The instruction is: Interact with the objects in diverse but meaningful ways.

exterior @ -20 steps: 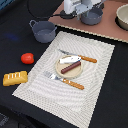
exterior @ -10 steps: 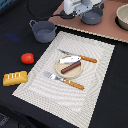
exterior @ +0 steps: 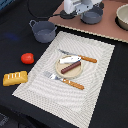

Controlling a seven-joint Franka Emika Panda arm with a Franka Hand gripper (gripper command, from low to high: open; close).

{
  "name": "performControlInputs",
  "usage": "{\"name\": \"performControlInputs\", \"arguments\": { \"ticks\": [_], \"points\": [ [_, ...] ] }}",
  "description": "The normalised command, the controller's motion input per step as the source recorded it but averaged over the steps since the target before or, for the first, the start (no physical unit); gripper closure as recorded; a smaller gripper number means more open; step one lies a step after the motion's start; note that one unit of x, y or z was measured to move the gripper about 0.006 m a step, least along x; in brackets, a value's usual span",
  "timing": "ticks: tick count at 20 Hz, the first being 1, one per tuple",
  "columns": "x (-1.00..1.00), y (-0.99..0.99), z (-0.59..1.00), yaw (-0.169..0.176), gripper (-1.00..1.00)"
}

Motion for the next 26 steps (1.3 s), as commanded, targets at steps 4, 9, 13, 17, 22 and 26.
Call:
{"name": "performControlInputs", "arguments": {
  "ticks": [4,9,13,17,22,26],
  "points": [
    [-0.72,0.22,0.44,0.013,1.0],
    [-0.7,0.06,0.31,0.023,1.0],
    [-0.54,-0.01,0.13,0.018,1.0],
    [-0.12,-0.11,0.01,0.0,1.0],
    [-0.13,-0.15,-0.01,0.0,1.0],
    [-0.1,-0.26,-0.07,0.0,1.0]
  ]
}}
